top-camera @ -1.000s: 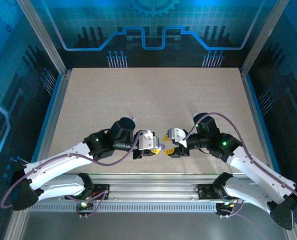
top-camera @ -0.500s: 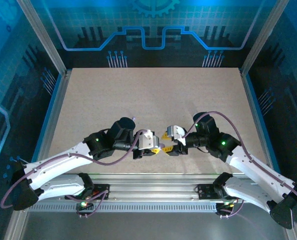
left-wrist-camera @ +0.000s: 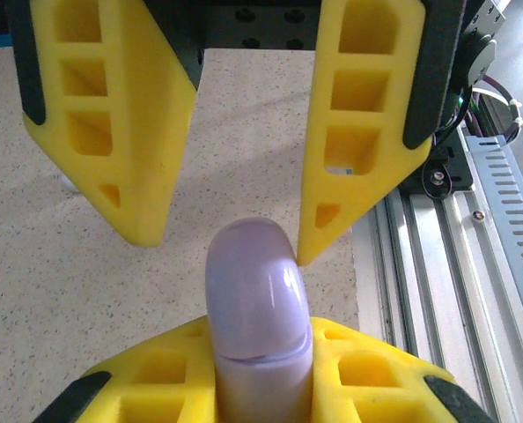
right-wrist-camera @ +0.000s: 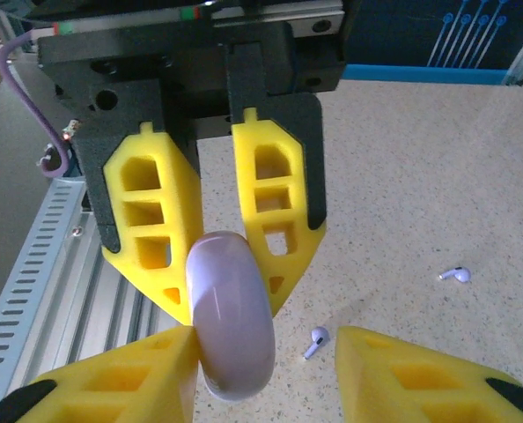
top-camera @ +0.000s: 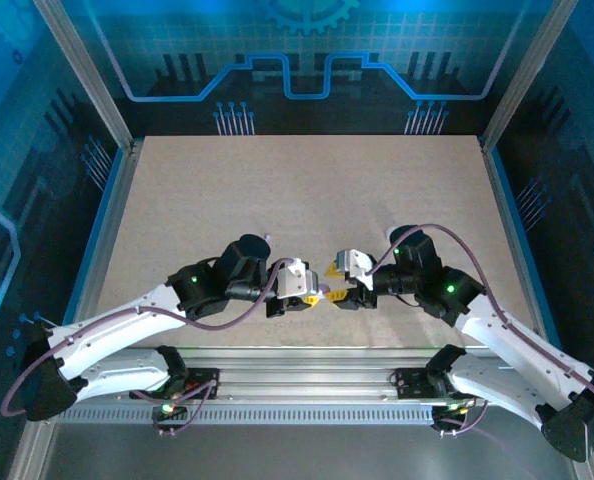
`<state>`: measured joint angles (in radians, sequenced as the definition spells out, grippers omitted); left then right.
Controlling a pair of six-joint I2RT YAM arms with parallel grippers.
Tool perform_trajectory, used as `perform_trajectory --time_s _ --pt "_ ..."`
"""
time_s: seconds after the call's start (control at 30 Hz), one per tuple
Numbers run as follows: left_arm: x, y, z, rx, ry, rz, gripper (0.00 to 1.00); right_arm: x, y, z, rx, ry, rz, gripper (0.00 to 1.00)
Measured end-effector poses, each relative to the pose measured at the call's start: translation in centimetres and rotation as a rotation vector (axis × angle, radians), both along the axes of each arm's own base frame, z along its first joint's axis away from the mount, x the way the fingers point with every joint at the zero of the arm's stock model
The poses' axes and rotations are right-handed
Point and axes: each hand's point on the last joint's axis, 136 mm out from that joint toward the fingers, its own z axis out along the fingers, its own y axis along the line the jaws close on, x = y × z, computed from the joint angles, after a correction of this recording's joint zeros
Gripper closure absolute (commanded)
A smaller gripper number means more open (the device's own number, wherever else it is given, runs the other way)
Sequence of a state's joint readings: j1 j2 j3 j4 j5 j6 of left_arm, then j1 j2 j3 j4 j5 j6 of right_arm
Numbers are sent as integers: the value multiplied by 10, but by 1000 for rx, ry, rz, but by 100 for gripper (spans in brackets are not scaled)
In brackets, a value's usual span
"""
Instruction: Insert wireless bluetooth earbuds into charging case
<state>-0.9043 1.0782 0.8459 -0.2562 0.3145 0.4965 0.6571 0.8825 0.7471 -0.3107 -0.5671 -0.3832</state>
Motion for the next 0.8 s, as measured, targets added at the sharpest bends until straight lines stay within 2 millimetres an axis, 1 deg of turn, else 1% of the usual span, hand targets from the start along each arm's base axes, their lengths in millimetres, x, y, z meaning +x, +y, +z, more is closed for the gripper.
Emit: perform_trajectory --time_s 0.23,0.33,0.43,0.57,0.63,0.73,0.8 --pt "6 3 -1 9 -8 26 79 12 -3 4 14 -2 -59 56" --pt "2 3 -1 8 -3 16 79 24 -6 9 26 -28 -110 56" --pt "2 3 2 1 -8 16 80 26 -7 12 37 -33 -122 56" --pt "-1 1 7 -18 -11 3 80 33 -11 13 40 -49 -163 55" --pt "-1 1 11 -32 -11 9 80 33 -13 14 42 -51 -173 55" --pt "0 2 16 -67 -14 25 80 32 -16 19 57 -62 -180 54" --pt "3 5 17 -86 -4 48 80 30 -18 24 68 -71 -182 54"
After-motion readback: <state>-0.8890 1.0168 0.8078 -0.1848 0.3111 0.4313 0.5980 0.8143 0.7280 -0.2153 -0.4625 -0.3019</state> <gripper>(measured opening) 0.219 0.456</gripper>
